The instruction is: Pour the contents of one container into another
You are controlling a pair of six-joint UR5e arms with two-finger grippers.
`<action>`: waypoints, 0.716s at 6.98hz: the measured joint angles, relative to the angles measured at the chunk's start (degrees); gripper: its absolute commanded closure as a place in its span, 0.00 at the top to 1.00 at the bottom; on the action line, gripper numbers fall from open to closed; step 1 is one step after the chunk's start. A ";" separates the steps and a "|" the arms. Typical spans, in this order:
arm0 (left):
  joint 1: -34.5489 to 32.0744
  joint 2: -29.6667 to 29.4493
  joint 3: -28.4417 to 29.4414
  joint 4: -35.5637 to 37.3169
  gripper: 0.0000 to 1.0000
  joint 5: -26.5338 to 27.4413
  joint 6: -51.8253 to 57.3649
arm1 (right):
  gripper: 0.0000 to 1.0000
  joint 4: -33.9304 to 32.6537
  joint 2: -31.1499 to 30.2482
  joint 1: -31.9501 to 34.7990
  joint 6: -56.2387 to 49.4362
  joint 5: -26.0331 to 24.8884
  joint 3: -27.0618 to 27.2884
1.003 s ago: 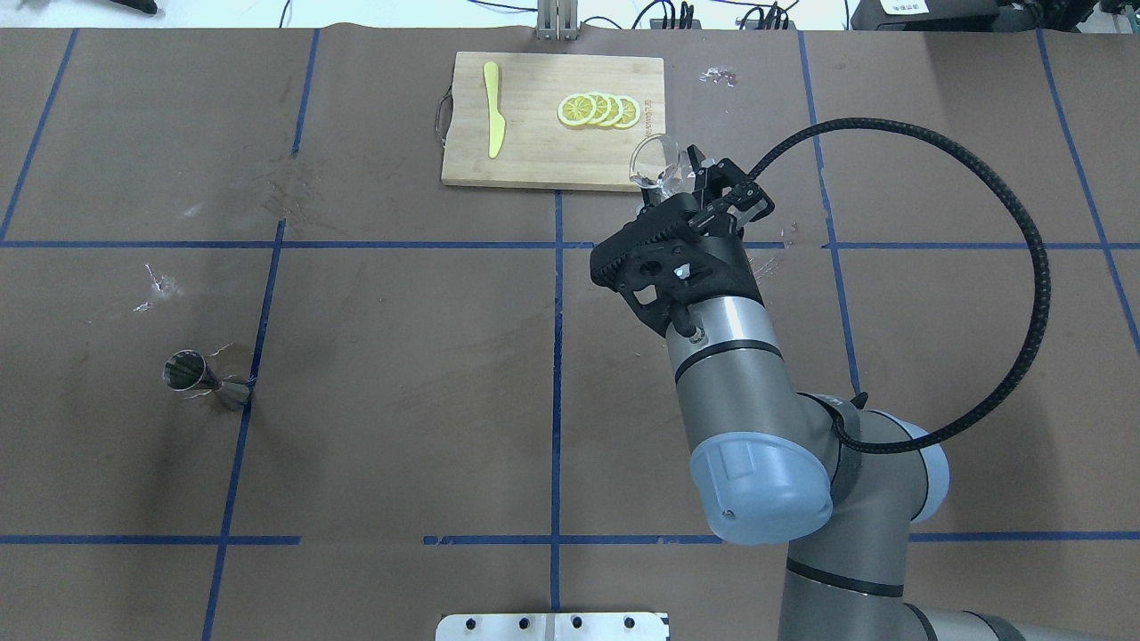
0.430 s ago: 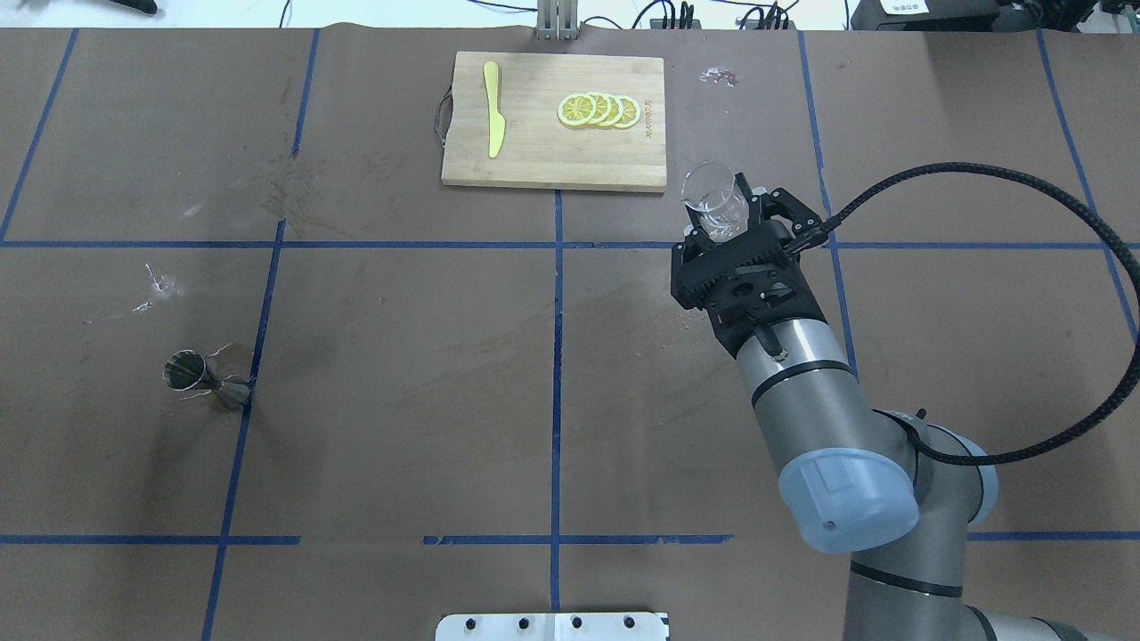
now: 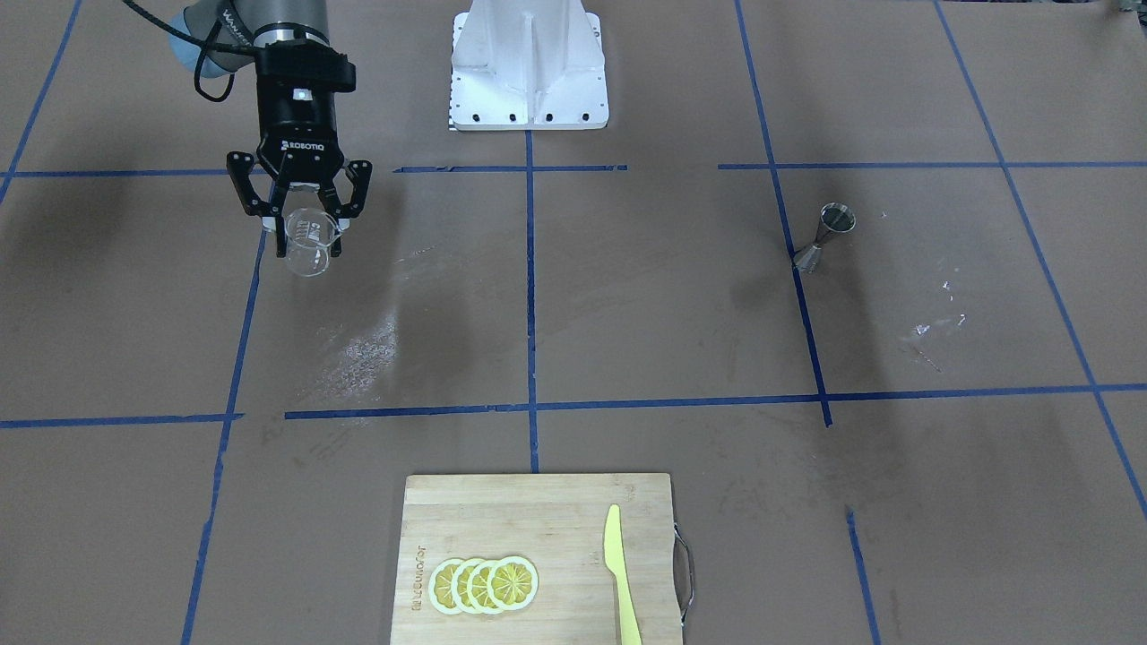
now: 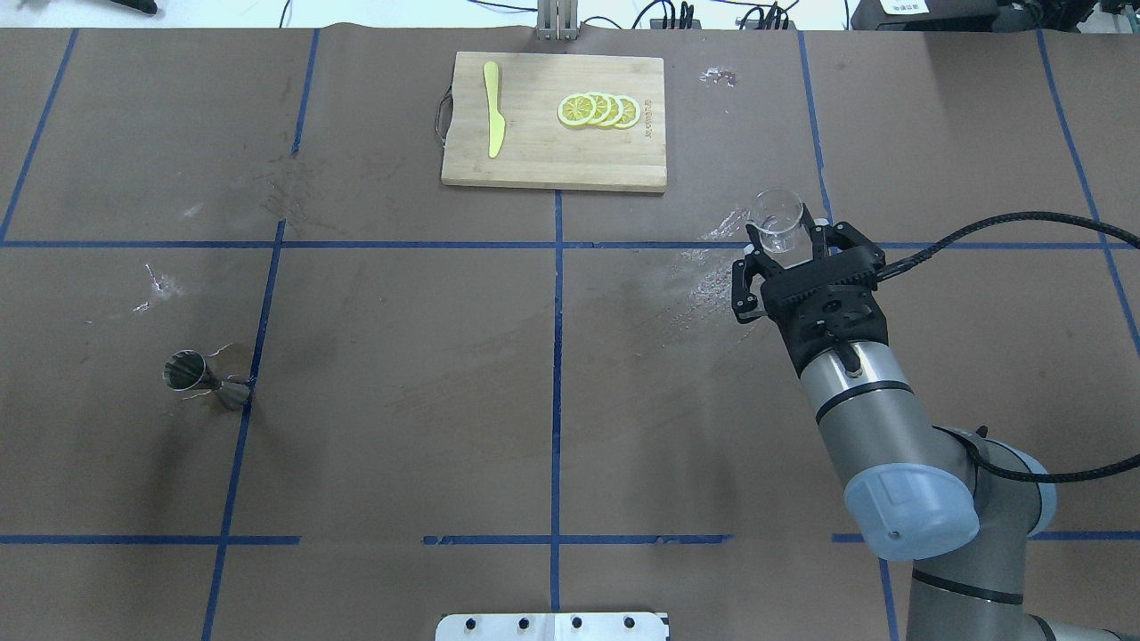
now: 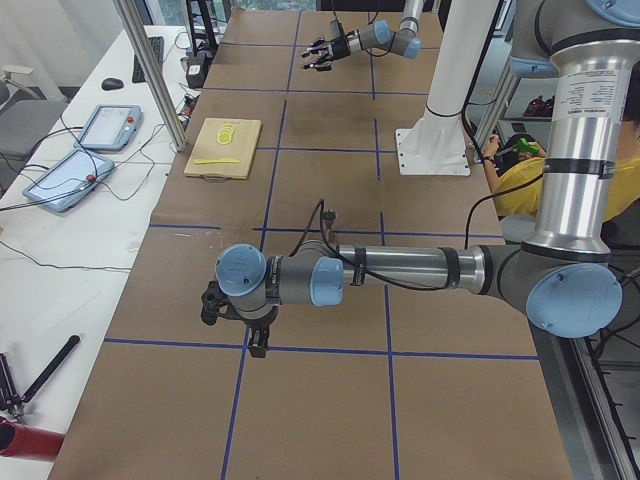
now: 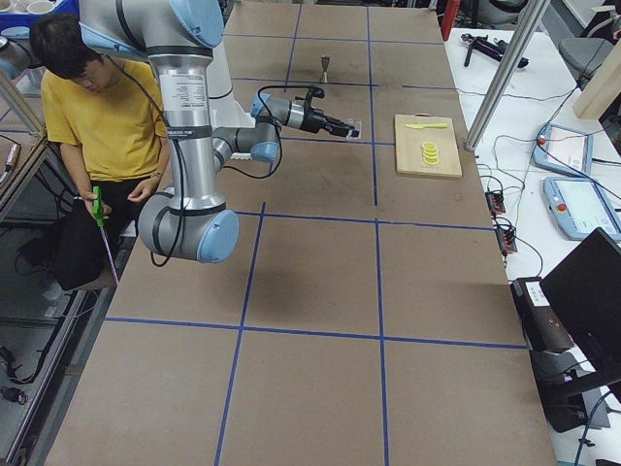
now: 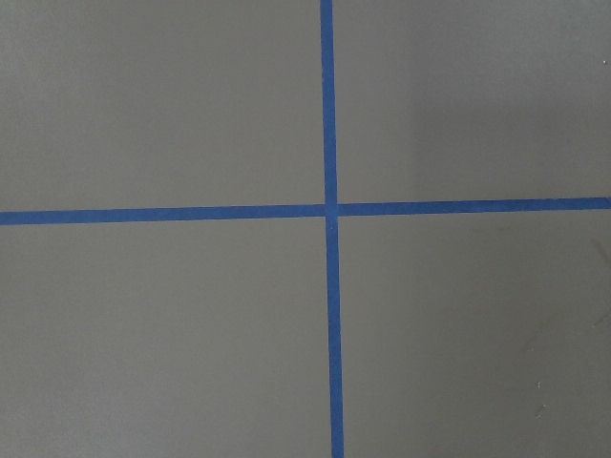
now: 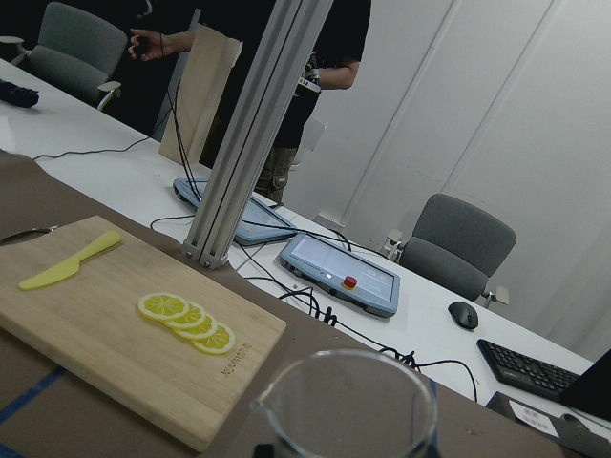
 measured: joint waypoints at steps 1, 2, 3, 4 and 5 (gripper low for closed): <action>0.01 0.00 -0.04 -0.70 1.00 -0.02 -0.05 | 0.00 1.30 -2.14 -0.29 5.61 -0.07 -0.64; 0.01 0.00 -0.07 -1.27 1.00 -0.03 -0.10 | 0.00 1.90 -4.71 -0.96 9.83 -0.34 -1.01; 0.02 0.02 -0.07 -1.51 1.00 -0.03 -0.10 | 0.00 2.10 -7.07 -1.95 14.42 -0.79 -1.21; 0.02 0.06 -0.03 -1.60 1.00 -0.03 -0.09 | 0.00 2.17 -8.98 -3.46 18.76 -2.02 -1.54; 0.02 0.06 -0.03 -1.63 1.00 -0.03 -0.11 | 0.10 2.20 -10.25 -5.43 22.70 -3.97 -2.29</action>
